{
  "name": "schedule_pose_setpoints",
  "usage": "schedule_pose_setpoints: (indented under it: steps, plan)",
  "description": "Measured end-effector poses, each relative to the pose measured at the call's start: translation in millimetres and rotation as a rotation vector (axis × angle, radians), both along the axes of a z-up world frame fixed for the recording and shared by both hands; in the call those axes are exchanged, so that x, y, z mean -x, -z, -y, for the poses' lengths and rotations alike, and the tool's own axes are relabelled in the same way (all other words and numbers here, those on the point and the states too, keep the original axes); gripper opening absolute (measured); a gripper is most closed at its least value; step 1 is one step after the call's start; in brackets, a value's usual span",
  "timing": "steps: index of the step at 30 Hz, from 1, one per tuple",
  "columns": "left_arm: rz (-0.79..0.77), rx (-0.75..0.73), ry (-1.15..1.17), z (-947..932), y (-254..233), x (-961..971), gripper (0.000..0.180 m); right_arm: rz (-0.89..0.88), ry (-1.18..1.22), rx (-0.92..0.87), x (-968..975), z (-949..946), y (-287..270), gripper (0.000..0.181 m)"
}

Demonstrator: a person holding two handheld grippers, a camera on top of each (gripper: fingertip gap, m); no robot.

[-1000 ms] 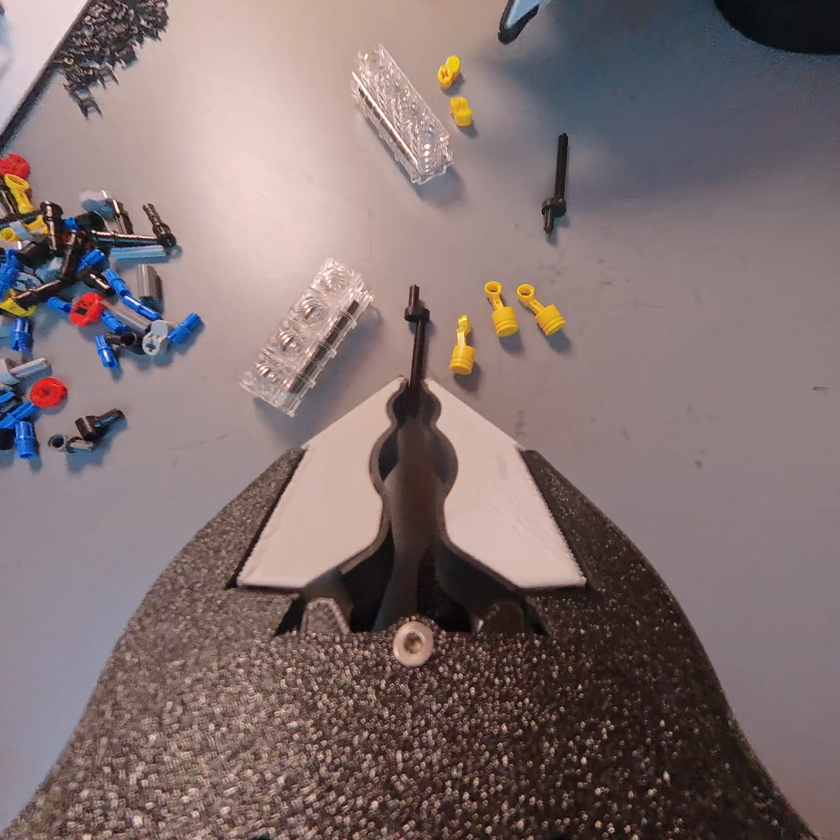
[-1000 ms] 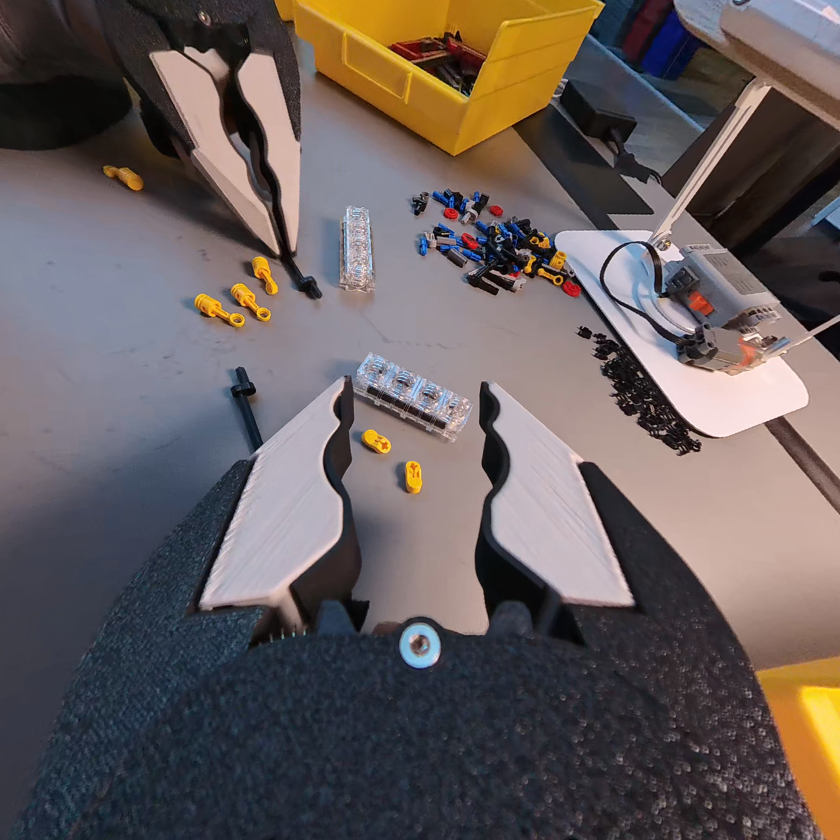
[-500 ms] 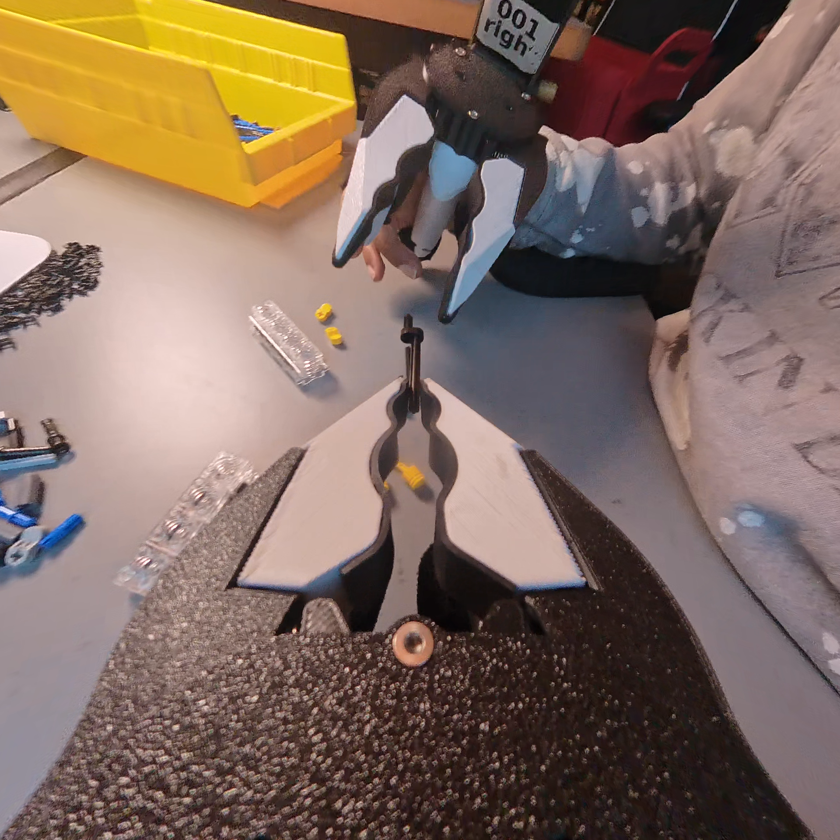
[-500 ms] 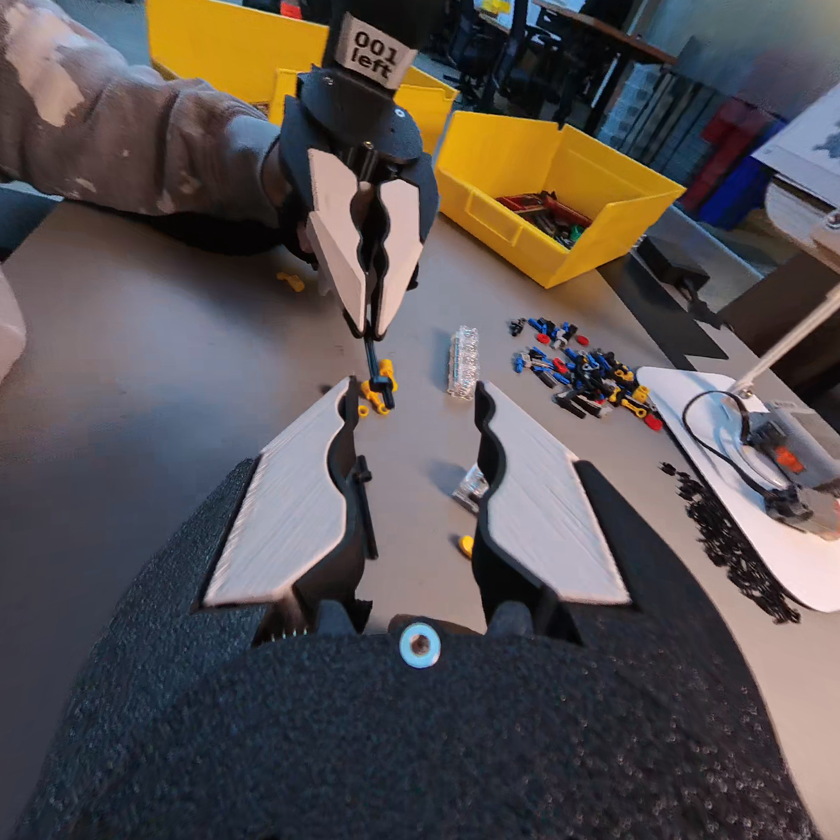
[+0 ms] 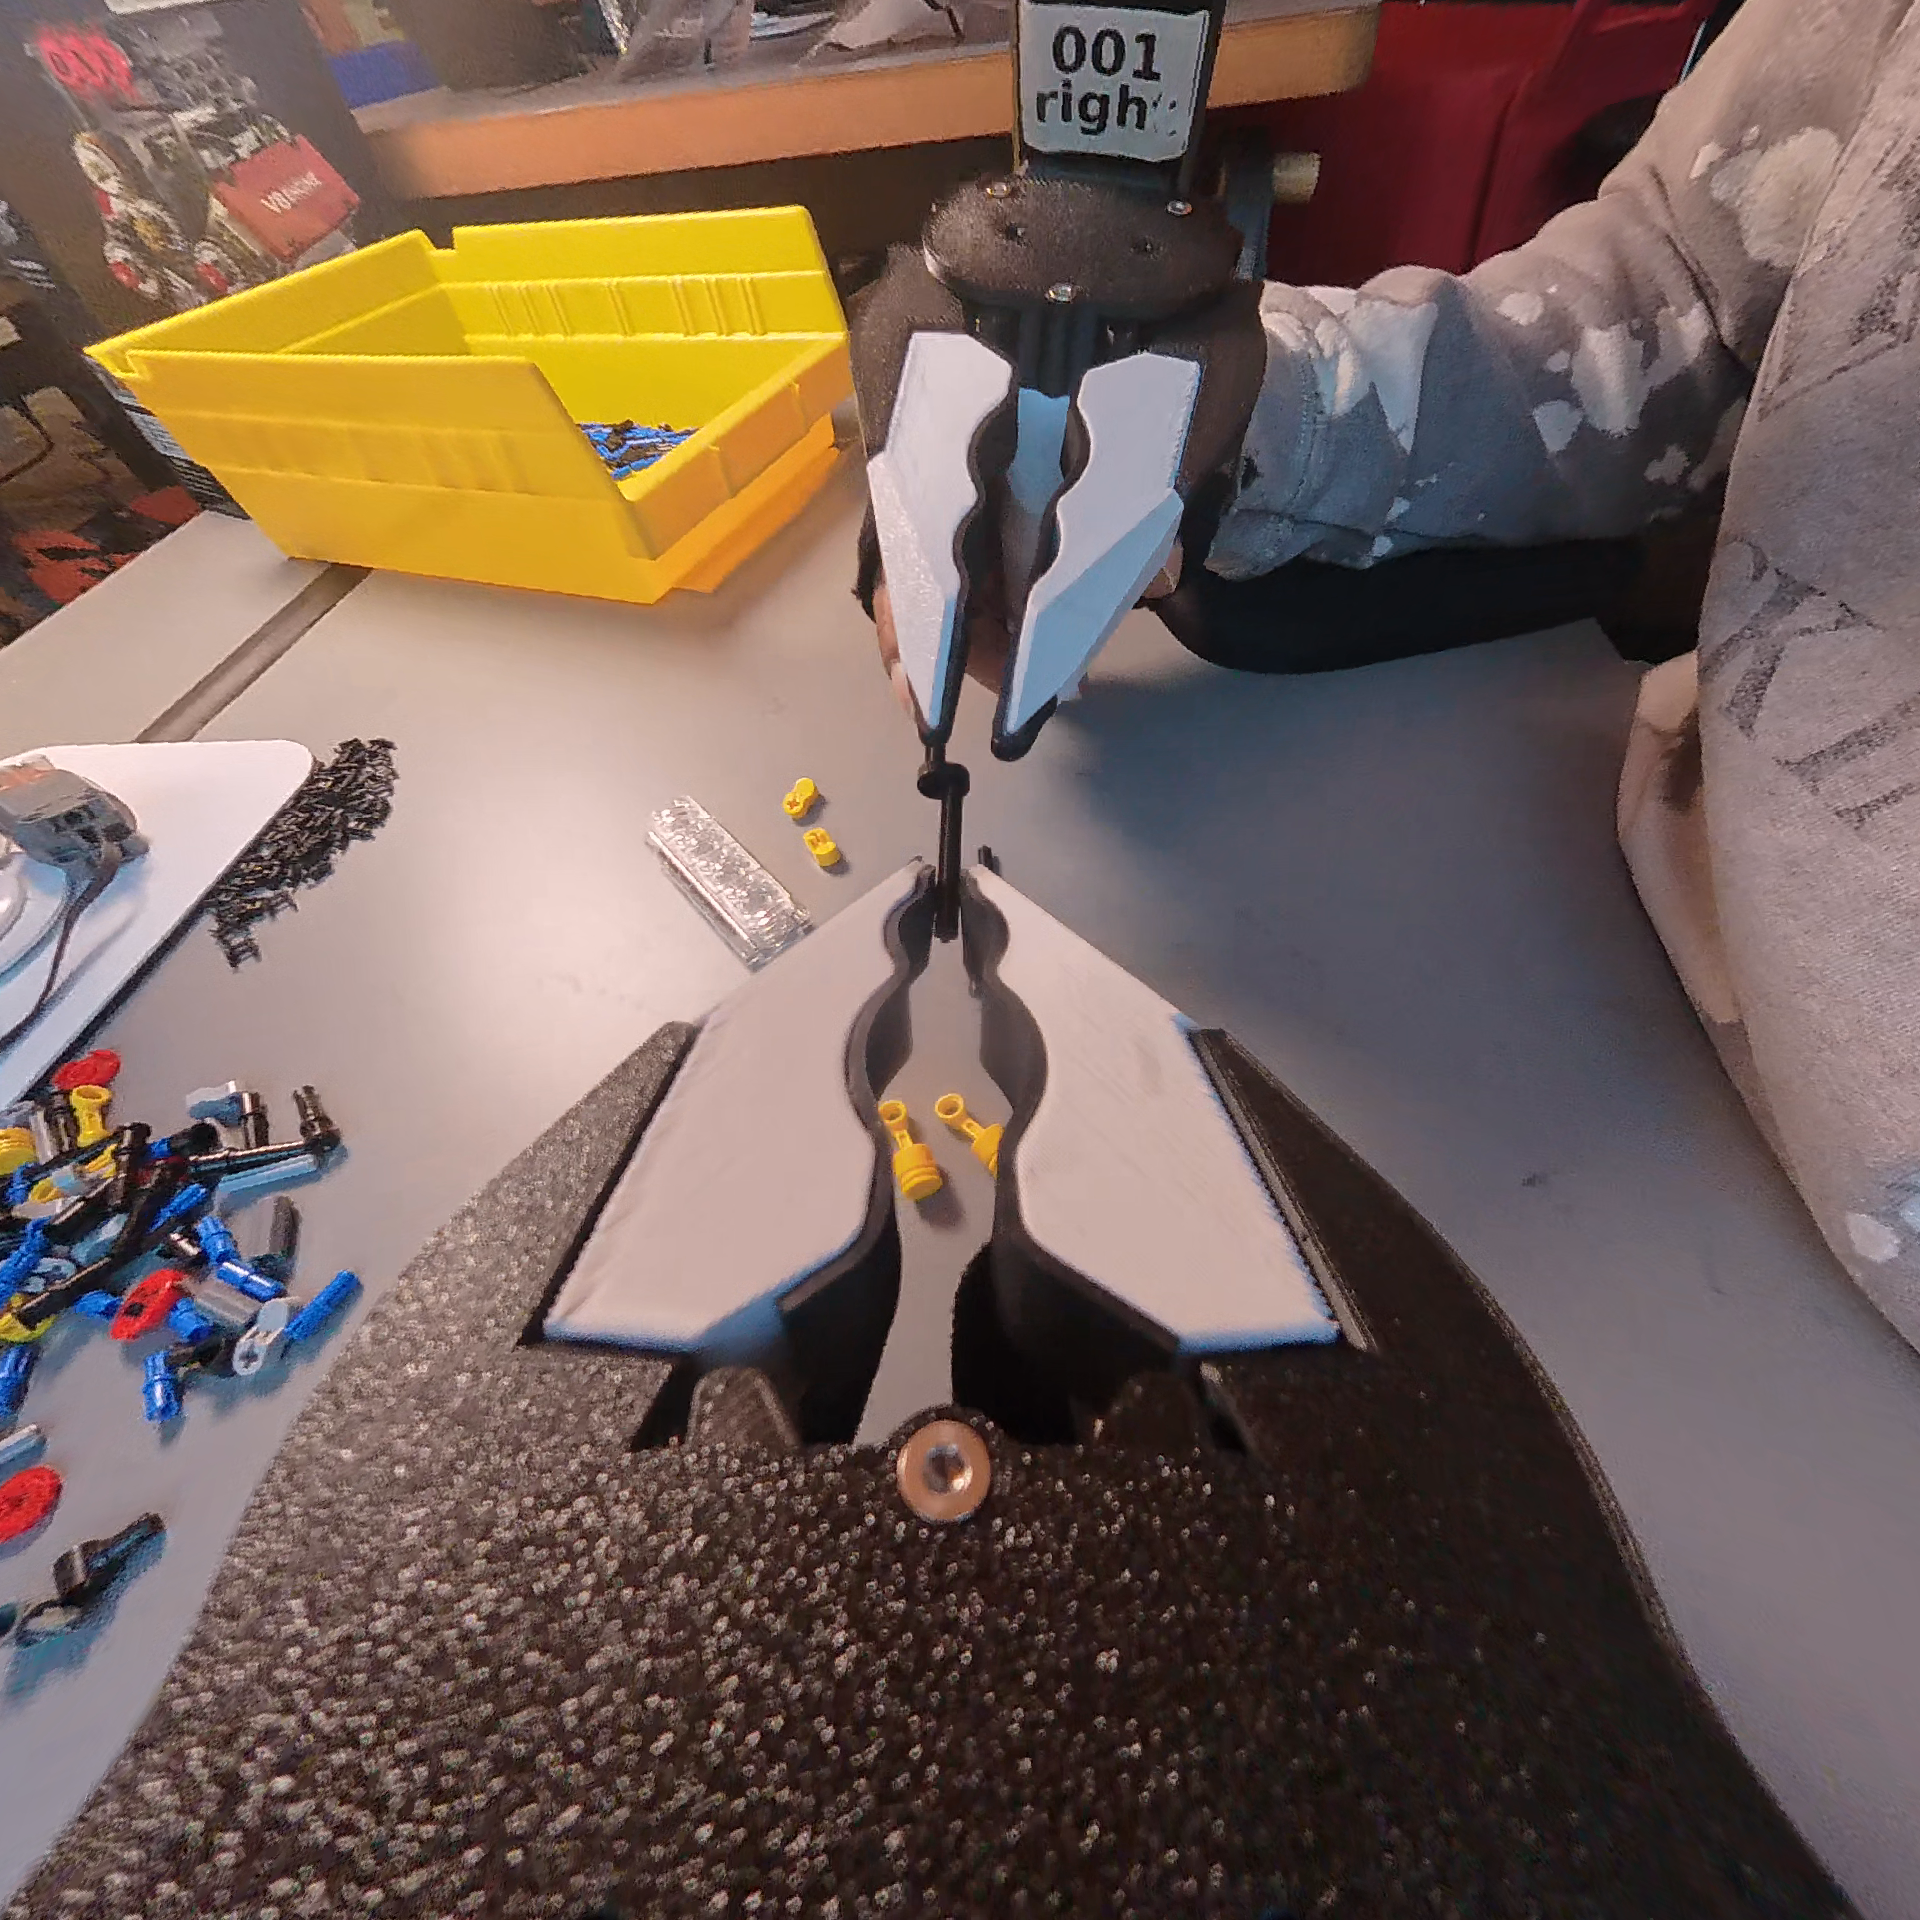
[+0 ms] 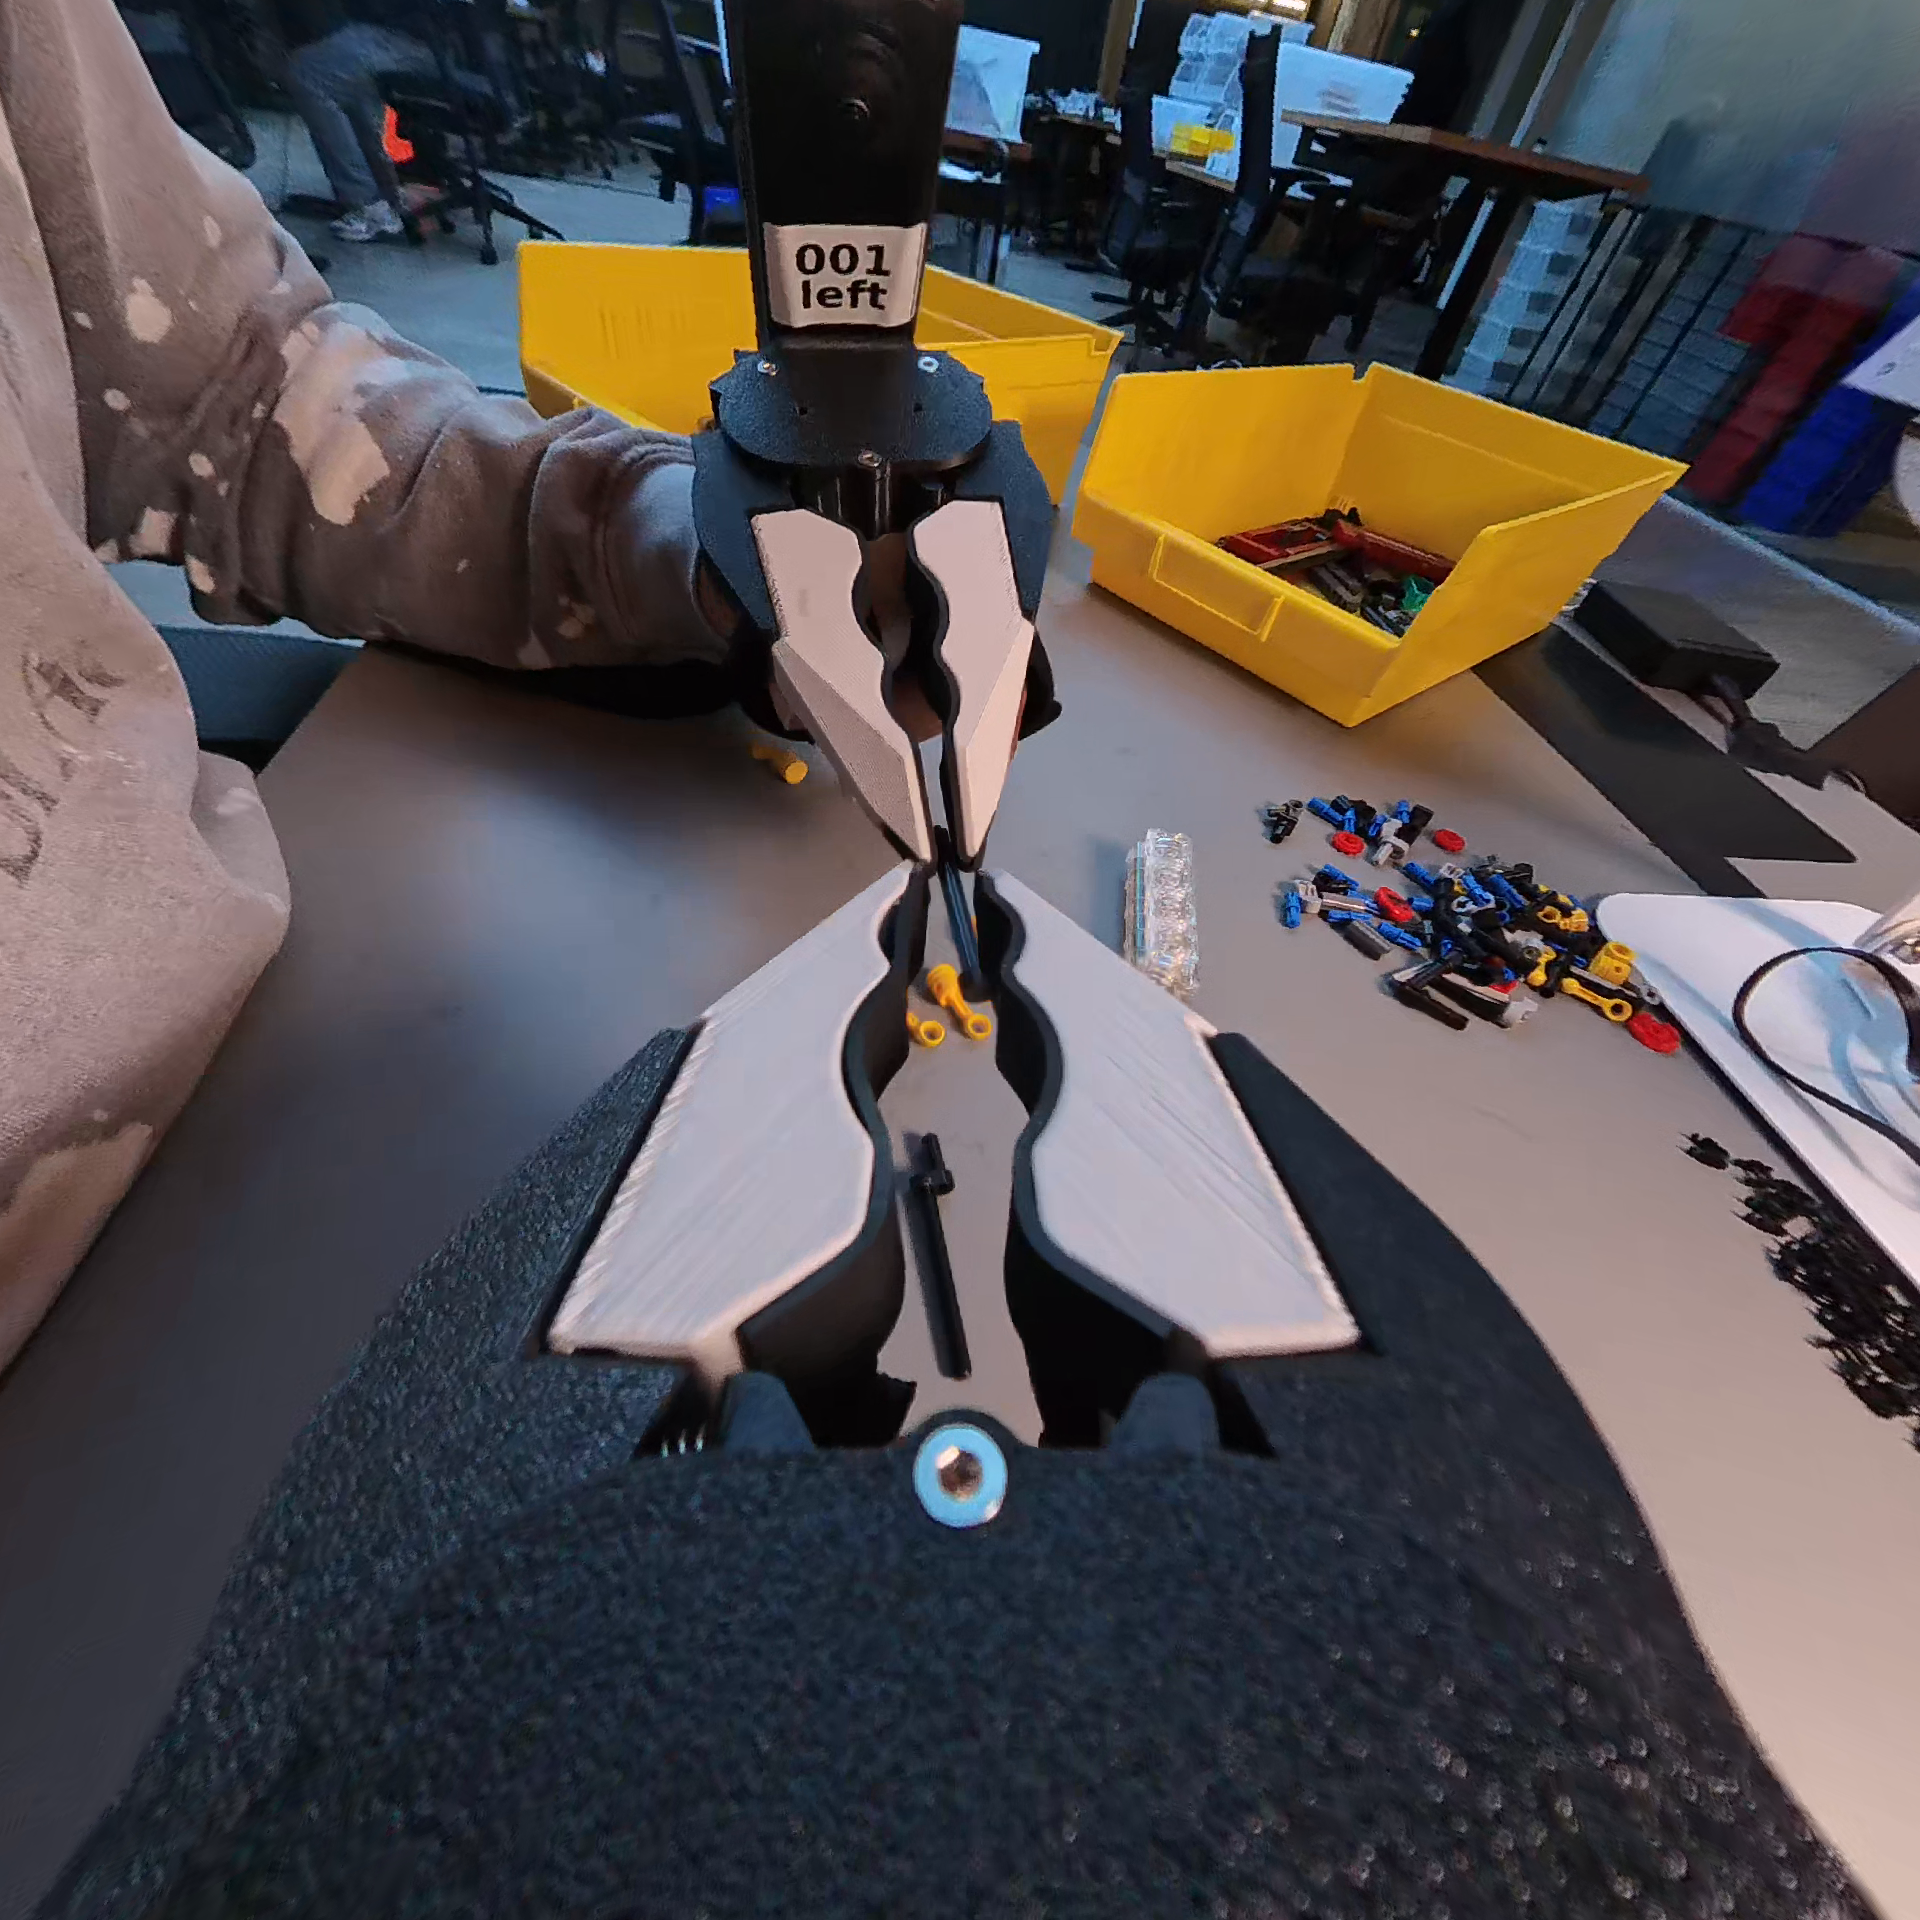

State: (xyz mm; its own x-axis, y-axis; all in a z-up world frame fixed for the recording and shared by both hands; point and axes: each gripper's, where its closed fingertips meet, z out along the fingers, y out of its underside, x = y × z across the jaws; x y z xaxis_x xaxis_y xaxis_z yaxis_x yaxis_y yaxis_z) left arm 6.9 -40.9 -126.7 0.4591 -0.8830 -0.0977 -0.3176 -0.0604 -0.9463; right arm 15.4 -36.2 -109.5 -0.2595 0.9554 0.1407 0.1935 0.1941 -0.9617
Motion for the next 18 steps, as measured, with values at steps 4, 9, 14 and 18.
schedule_pose_setpoints:
  steps: [4,9,14,18]
  plan:
    - [0.109,-0.029,-0.054,-7.4,-18.6,5.1,0.002,-0.069,0.037,0.111,0.5,-8.3,-15.9,0.019]
    - [0.257,-0.035,-0.075,-10.6,-39.6,4.1,0.002,-0.173,0.057,0.258,5.6,-11.8,-35.4,0.025]
    - [0.357,-0.053,-0.091,-9.9,-56.7,10.5,0.002,-0.22,0.111,0.337,2.4,-26.9,-41.7,0.037]
    - [0.423,-0.064,-0.087,-8.8,-66.3,10.5,0.002,-0.245,0.072,0.459,8.0,-19.9,-47.1,0.026]
